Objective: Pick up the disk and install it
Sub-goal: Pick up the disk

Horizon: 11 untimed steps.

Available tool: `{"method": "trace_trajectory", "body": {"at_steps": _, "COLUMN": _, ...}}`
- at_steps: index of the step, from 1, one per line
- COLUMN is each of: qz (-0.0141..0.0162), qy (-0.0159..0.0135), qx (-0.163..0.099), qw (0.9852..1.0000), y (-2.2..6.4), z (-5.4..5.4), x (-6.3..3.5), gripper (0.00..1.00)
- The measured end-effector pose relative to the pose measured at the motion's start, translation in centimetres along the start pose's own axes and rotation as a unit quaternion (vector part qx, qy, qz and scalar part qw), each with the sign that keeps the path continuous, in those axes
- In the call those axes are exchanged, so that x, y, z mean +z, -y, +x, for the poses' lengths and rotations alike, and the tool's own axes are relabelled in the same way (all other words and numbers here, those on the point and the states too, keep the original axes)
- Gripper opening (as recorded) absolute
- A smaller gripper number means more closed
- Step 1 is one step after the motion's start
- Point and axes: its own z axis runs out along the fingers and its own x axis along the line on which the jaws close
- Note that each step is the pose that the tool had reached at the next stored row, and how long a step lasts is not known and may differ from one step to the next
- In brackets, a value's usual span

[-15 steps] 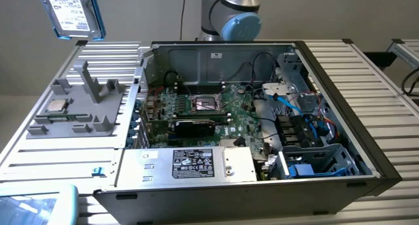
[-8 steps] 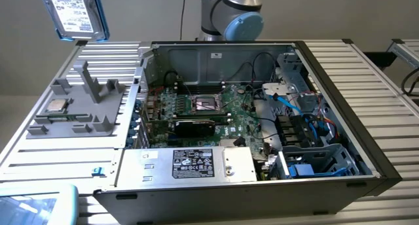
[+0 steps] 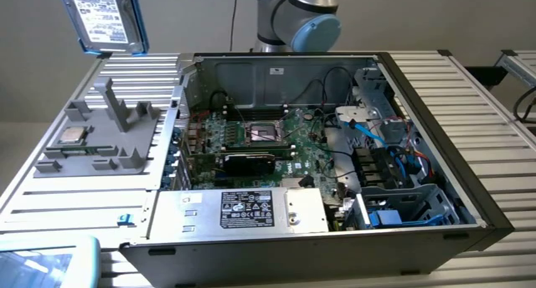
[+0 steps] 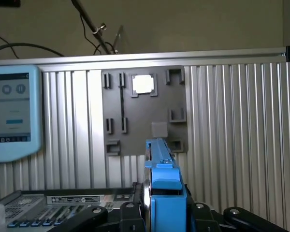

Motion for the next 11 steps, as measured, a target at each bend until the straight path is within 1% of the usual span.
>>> {"method": "trace_trajectory", "body": {"at_steps": 6, "qz": -0.0001, "qy": 0.0022, "qx": 0.0, "qw": 1.0, "y": 1.77, "z": 1.3, "x": -0.45, "gripper": 0.38}}
{"method": "trace_trajectory", "body": {"at_steps": 11, "qz": -0.0003, "qy": 0.0048, "qx": 0.0, "qw": 1.0, "y": 3.21, "z": 2.3, "x": -0.75, "gripper": 0.38}}
